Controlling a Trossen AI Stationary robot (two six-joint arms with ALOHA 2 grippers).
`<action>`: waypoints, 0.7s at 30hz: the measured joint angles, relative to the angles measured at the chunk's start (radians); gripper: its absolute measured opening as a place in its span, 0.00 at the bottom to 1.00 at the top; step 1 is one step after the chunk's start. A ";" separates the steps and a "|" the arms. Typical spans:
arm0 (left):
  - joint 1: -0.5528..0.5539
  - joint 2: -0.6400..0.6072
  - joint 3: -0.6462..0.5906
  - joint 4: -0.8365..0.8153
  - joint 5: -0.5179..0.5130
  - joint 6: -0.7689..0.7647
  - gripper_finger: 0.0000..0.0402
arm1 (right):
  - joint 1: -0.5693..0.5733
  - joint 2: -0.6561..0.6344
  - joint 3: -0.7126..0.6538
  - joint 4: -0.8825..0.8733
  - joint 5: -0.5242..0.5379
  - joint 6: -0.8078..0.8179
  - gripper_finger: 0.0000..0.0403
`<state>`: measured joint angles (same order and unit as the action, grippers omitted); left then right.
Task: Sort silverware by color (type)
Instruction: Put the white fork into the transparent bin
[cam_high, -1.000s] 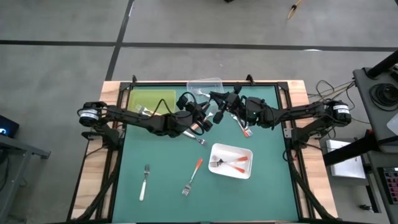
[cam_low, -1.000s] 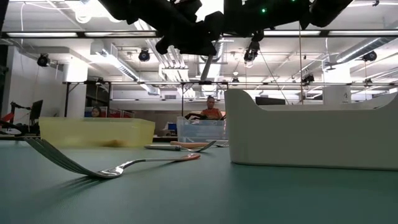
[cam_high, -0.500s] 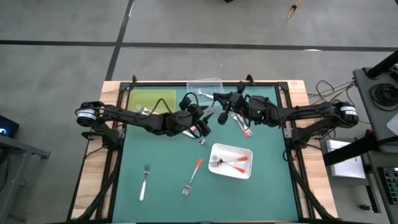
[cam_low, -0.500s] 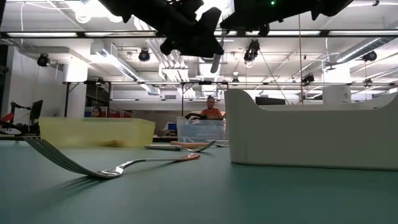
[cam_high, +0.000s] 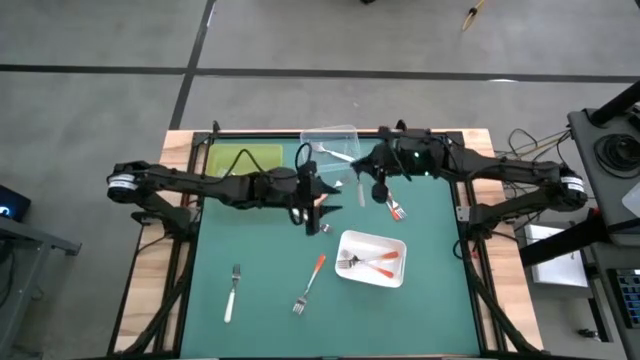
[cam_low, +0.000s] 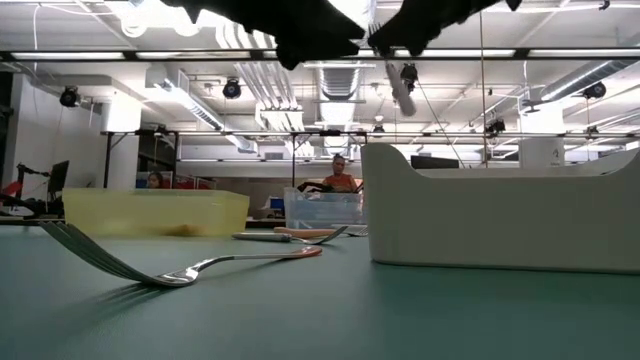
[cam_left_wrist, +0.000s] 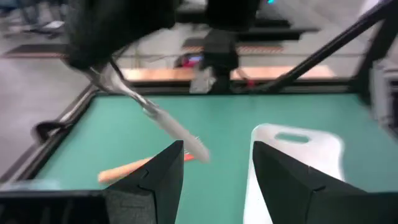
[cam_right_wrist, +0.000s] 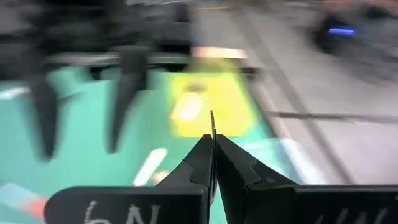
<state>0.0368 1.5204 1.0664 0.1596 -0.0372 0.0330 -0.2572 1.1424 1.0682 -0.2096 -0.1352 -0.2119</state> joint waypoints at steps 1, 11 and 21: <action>0.009 0.002 0.000 0.017 0.021 -0.001 0.43 | -0.006 0.011 0.023 -0.026 -0.063 -0.018 0.02; 0.076 0.040 -0.002 0.122 0.059 -0.086 0.43 | -0.007 0.160 0.252 -0.289 -0.154 -0.144 0.02; 0.102 0.102 -0.002 0.242 0.083 -0.173 0.43 | -0.007 0.220 0.303 -0.308 -0.154 -0.176 0.02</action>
<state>0.1383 1.6225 1.0649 0.4013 0.0460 -0.1398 -0.2646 1.3621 1.3712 -0.5180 -0.2892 -0.3875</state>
